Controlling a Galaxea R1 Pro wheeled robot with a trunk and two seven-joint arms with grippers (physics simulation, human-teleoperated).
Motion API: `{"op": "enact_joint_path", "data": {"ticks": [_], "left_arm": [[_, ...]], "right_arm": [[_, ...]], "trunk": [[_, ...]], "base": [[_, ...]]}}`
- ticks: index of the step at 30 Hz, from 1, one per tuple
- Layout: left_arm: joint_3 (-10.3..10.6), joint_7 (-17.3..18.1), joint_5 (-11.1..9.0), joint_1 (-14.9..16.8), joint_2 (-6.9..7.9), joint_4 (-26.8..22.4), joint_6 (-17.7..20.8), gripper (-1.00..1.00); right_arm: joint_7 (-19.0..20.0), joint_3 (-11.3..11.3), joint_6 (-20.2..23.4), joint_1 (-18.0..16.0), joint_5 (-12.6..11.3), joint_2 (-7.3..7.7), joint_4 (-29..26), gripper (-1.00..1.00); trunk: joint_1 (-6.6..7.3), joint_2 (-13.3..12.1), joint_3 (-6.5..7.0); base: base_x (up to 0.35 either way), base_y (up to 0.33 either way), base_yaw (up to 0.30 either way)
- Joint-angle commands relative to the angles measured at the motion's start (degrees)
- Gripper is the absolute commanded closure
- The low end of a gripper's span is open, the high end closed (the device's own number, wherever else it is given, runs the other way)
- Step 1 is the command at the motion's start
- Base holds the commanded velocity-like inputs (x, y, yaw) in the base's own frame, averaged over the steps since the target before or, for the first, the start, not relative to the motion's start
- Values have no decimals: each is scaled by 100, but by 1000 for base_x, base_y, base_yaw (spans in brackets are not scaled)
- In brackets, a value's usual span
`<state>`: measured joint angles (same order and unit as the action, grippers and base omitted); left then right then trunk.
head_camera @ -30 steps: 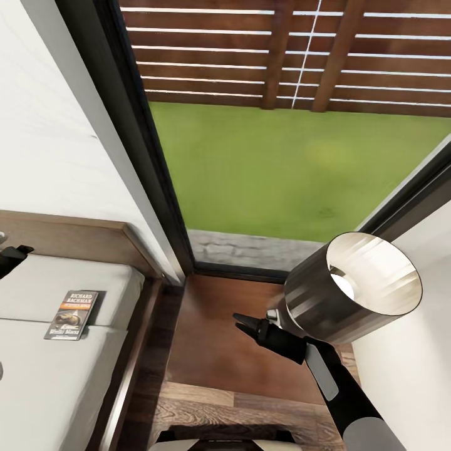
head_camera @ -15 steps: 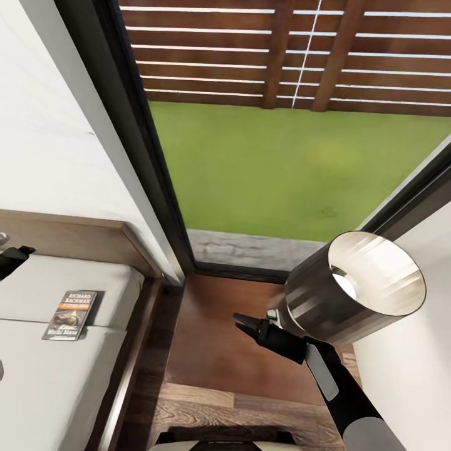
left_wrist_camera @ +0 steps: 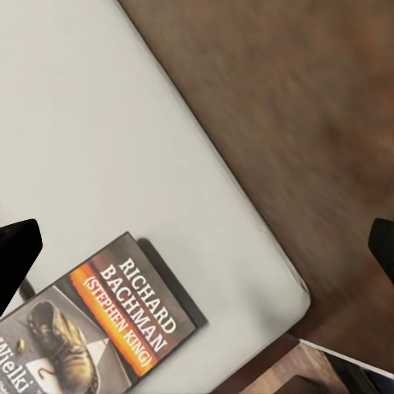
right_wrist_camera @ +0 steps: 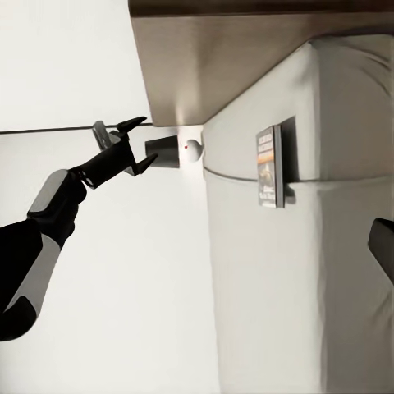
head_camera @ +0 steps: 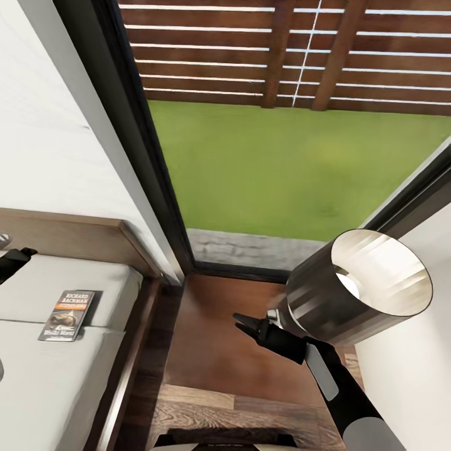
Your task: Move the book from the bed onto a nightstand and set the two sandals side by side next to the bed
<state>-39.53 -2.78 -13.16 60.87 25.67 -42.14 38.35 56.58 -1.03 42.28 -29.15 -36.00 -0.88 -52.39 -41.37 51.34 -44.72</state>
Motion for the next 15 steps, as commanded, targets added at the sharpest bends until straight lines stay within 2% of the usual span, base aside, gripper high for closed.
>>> {"op": "enact_joint_path", "data": {"ticks": [1,15], "left_arm": [[-8,-29,-60,4,0,-6,30,-100],[-11,-29,-49,4,0,216,23,-100]], "right_arm": [[-4,-2,35,-3,-30,0,0,-100],[0,-2,35,-3,-30,0,0,-100]], "trunk": [[-23,45,-22],[-331,607,-274]], "base": [[0,0,0],[0,0,0]]}}
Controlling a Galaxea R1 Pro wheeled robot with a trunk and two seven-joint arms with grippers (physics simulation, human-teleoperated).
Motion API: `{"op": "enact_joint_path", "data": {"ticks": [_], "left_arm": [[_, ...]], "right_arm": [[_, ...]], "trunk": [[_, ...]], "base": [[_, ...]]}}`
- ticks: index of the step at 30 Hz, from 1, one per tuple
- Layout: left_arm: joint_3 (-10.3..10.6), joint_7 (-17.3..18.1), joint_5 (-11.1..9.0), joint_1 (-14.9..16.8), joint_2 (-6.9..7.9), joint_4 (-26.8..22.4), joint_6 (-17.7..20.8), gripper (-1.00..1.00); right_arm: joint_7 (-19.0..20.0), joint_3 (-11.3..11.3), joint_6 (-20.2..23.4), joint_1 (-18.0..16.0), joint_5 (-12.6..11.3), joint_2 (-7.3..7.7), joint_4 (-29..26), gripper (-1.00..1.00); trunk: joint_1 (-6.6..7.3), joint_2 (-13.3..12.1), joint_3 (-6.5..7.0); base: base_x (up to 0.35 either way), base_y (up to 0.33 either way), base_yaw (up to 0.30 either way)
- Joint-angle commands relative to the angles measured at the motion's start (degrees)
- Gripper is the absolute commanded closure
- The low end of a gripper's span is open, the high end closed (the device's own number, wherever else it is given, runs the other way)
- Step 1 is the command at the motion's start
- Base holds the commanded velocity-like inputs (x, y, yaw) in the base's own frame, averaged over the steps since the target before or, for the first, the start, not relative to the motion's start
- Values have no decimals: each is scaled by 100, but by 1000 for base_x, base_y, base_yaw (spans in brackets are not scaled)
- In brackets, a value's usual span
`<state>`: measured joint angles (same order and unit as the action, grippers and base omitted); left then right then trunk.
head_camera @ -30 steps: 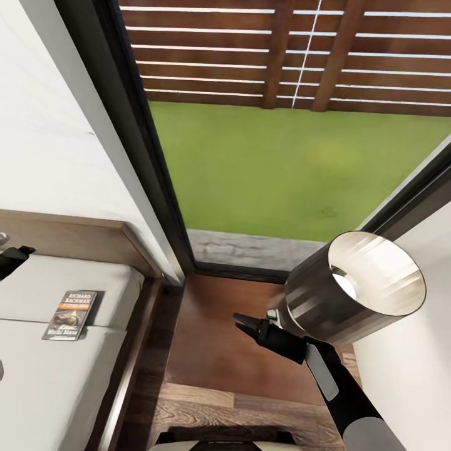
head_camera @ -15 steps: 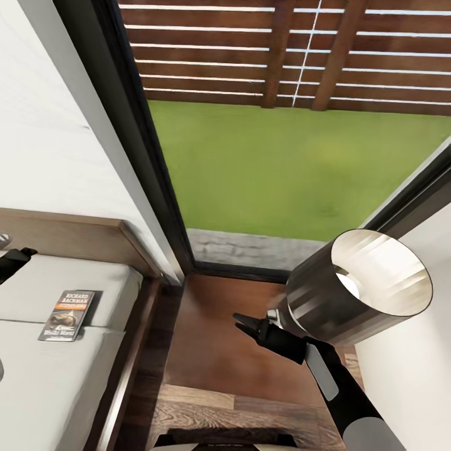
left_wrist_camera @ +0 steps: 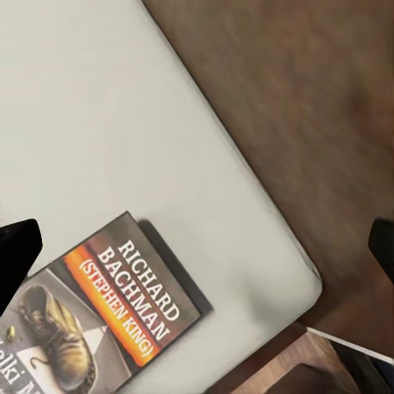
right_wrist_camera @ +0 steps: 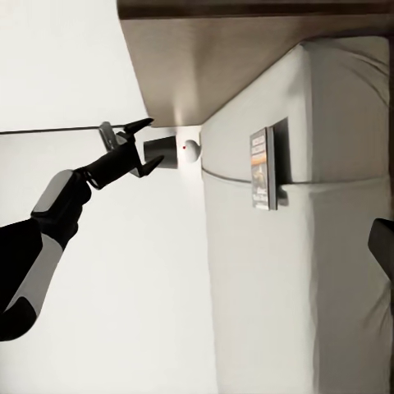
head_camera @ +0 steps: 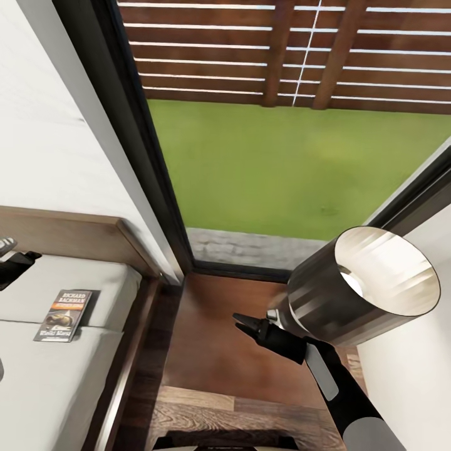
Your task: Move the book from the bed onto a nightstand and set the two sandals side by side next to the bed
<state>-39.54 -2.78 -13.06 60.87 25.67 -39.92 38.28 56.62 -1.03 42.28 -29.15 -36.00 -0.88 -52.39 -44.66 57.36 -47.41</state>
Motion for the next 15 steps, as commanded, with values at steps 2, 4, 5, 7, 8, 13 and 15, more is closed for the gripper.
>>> {"op": "enact_joint_path", "data": {"ticks": [2,4,5,7,8,13,15], "left_arm": [[-10,-29,-57,3,0,2,30,-100],[-10,-29,-56,3,0,7,30,-100],[-10,-29,-56,3,0,8,30,-100],[-10,-29,-60,3,0,9,31,-100],[-10,-29,-62,3,0,10,31,-100],[-10,-29,-64,3,0,10,31,-100],[-8,-29,-66,3,-4,11,31,-100]], "right_arm": [[-6,-2,35,-3,-30,0,0,-100],[-7,-2,35,-3,-30,0,0,-100],[-5,-2,35,-3,-30,0,0,-100],[-3,-2,35,-3,-30,0,0,-100],[-5,-4,35,-3,-30,0,0,-100],[-3,-21,35,-3,-6,-10,-35,-100],[7,-263,35,-3,6,-26,-103,-100]], "trunk": [[-45,85,-40],[-89,165,-76],[-111,205,-94],[-155,285,-130],[-177,325,-148],[-286,526,-238],[-308,566,-256]], "base": [[0,0,0],[0,0,0],[0,0,0],[0,0,0],[0,0,0],[0,0,0],[0,0,0]]}}
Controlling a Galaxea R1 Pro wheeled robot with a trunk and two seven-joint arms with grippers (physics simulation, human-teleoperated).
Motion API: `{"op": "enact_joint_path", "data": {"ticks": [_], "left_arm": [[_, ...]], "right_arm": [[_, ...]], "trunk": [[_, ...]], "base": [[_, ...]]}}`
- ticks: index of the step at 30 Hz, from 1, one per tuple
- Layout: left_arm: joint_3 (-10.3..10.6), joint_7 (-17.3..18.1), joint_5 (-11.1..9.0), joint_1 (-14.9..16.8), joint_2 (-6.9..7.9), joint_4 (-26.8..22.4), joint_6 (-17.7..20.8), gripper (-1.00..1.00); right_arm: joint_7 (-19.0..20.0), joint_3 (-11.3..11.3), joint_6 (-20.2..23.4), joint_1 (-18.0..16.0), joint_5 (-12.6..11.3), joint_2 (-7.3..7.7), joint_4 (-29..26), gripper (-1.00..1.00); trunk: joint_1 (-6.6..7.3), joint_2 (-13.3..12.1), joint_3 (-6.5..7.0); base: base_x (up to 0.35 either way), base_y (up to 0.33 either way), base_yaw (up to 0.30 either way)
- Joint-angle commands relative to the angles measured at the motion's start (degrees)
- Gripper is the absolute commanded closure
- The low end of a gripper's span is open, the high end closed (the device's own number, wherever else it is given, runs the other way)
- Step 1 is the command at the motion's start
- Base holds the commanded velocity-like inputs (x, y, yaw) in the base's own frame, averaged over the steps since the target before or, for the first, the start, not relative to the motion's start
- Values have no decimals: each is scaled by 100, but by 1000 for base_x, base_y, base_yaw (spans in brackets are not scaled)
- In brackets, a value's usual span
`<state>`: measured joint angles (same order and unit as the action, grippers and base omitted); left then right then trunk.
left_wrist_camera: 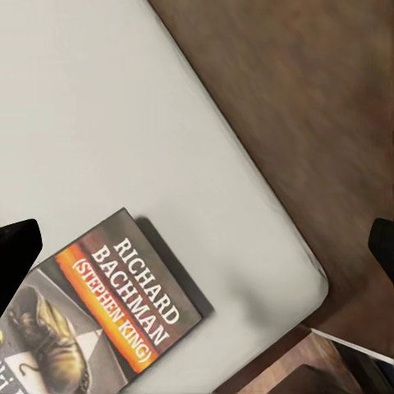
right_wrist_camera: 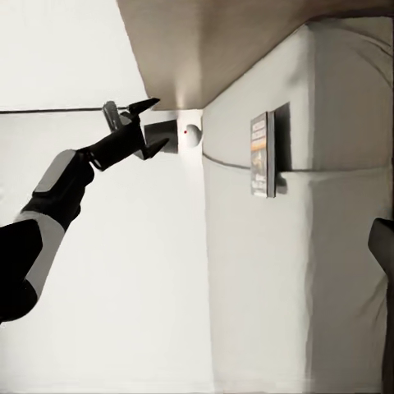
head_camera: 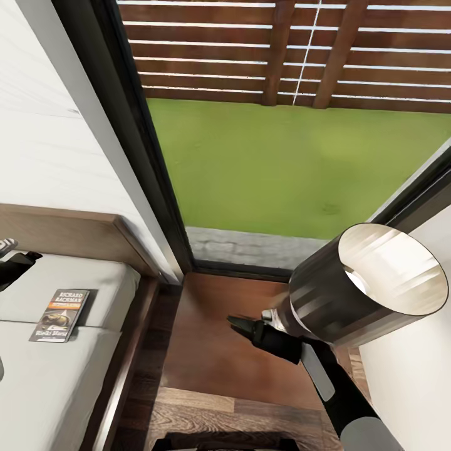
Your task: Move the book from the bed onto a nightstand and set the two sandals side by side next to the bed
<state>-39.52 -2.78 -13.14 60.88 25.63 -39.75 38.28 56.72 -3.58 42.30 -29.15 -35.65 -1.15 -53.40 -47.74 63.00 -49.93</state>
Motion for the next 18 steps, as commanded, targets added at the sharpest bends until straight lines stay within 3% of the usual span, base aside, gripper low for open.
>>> {"op": "enact_joint_path", "data": {"ticks": [1,2,6,11,18], "left_arm": [[-9,-29,-61,3,-4,-4,30,-100],[-6,-29,-64,3,-11,-4,30,-100],[-12,-29,-66,3,-14,2,30,-100],[-12,-29,-66,3,-14,3,30,-100],[-12,-28,-66,3,-14,3,30,-100]], "right_arm": [[0,-252,33,-3,-26,-27,-66,-100],[1,-984,33,-3,-22,-63,-286,-100],[4,-1720,33,-3,-21,-86,-774,-100],[12,-2011,33,-3,-21,-87,-1249,-100],[16,-2098,33,5,-21,-88,-1818,-100]], "trunk": [[0,3,-3],[0,3,-3],[0,3,-3],[0,3,-3],[0,3,-3]], "base": [[0,0,0],[0,0,0],[0,0,0],[0,0,0],[0,0,0]]}}
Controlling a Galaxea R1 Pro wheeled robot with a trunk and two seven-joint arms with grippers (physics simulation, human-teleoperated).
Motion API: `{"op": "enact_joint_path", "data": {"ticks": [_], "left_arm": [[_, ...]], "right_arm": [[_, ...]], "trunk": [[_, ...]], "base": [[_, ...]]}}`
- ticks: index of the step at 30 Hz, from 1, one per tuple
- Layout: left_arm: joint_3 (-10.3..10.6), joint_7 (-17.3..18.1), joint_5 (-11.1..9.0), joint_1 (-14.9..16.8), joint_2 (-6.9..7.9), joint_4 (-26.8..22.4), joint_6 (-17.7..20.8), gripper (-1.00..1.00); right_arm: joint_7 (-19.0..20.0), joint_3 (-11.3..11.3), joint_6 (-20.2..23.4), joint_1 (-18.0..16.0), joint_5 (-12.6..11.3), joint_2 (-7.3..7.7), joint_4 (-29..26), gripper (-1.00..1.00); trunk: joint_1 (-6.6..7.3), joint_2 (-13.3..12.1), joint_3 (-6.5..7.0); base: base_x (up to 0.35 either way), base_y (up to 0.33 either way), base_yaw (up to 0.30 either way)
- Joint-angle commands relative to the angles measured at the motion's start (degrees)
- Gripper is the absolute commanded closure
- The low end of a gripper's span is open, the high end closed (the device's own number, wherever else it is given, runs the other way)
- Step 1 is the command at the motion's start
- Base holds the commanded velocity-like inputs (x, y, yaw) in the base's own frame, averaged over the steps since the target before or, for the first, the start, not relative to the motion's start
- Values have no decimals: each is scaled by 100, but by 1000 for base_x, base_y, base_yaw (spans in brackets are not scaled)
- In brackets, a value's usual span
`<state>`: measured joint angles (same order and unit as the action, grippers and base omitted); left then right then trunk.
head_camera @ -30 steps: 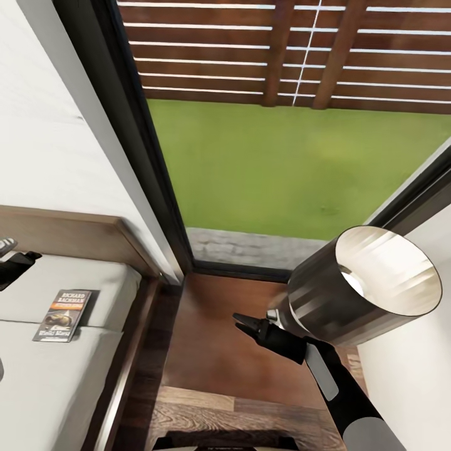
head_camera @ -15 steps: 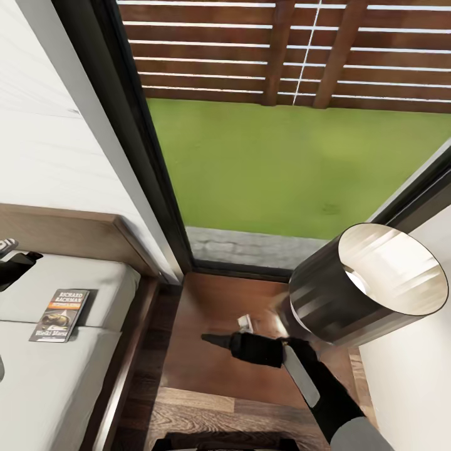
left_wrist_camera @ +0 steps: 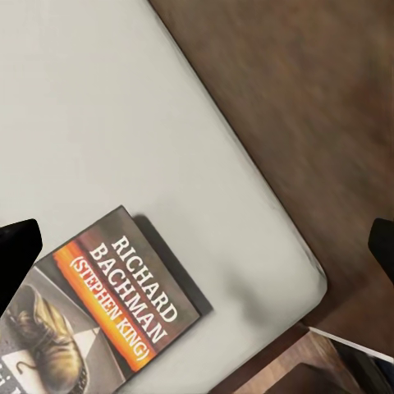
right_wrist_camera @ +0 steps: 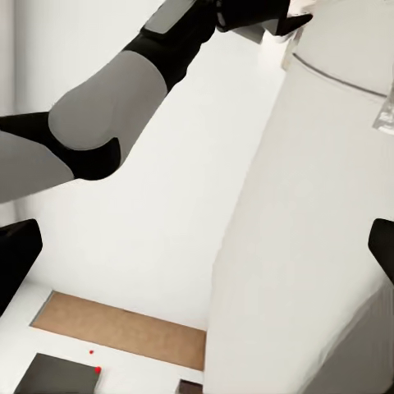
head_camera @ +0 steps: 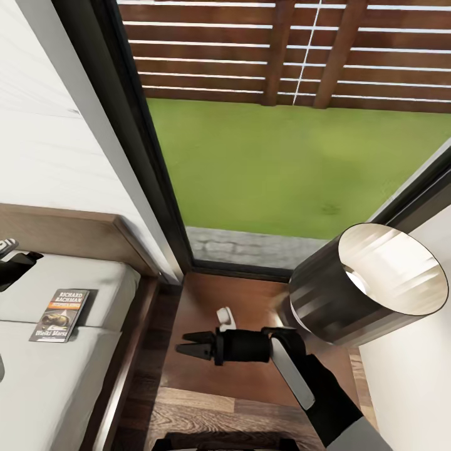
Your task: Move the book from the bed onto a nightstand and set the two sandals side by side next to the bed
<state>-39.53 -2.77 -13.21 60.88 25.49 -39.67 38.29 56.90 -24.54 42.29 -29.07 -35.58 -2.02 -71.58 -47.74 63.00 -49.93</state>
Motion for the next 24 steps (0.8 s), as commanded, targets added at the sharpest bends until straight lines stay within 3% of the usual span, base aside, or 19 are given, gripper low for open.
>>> {"op": "enact_joint_path", "data": {"ticks": [1,10,18,24], "left_arm": [[-10,-28,-58,3,0,-6,30,-100],[-6,-28,-58,1,0,-6,30,-100],[-9,-31,-30,-1,0,300,21,-100],[-10,-31,-25,2,0,318,21,-100]], "right_arm": [[-3,-2,34,-3,-28,0,-15,-100],[-19,-3,34,-3,-28,1,-40,-100],[-21,-4,34,-3,-28,1,-32,-100],[-21,-3,34,-3,-28,1,-16,-100]], "trunk": [[0,3,-4],[0,3,-4],[0,3,-4],[-132,243,-111]], "base": [[0,0,0],[0,0,0],[0,0,0],[0,0,0]]}}
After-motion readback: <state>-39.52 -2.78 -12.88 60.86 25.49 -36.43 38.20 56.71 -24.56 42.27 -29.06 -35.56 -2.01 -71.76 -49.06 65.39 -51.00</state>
